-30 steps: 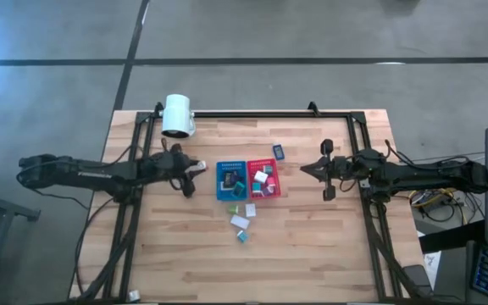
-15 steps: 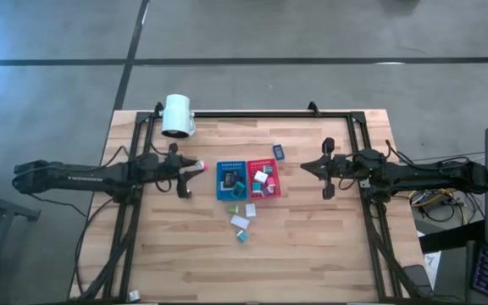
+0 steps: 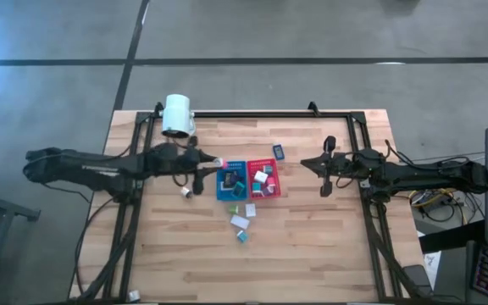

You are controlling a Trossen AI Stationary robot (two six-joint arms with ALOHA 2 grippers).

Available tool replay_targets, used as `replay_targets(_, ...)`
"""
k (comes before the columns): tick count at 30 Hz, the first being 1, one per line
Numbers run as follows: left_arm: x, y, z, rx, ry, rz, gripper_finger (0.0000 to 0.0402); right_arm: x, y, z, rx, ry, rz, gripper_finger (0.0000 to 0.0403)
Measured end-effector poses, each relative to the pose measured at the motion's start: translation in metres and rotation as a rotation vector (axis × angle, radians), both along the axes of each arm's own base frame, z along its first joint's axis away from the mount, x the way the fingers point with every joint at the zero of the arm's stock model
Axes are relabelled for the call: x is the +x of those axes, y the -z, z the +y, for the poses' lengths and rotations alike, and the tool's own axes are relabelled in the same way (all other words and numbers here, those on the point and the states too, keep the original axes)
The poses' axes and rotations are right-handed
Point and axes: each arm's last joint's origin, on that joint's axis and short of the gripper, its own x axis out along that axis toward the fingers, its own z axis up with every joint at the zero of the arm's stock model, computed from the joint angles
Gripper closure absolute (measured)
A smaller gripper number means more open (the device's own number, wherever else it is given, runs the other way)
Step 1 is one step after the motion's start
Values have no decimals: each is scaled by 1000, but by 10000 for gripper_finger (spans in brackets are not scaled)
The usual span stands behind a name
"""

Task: Pick & Place Office items
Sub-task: Put the pink charger adapter into the red bin

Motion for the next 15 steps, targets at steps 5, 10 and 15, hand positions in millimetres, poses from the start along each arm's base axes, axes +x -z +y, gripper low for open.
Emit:
replay_targets(5, 46, 6, 4, 8, 82, 94, 277, 0, 0, 0, 1, 0, 1, 394)
replay_targets(10, 95, 22, 5, -6, 194, 179, 277, 0, 1, 0, 1, 0, 4, 394)
replay_targets(15, 135, 44, 4, -9, 267, 292, 277, 0, 2, 0, 1, -1, 13, 394)
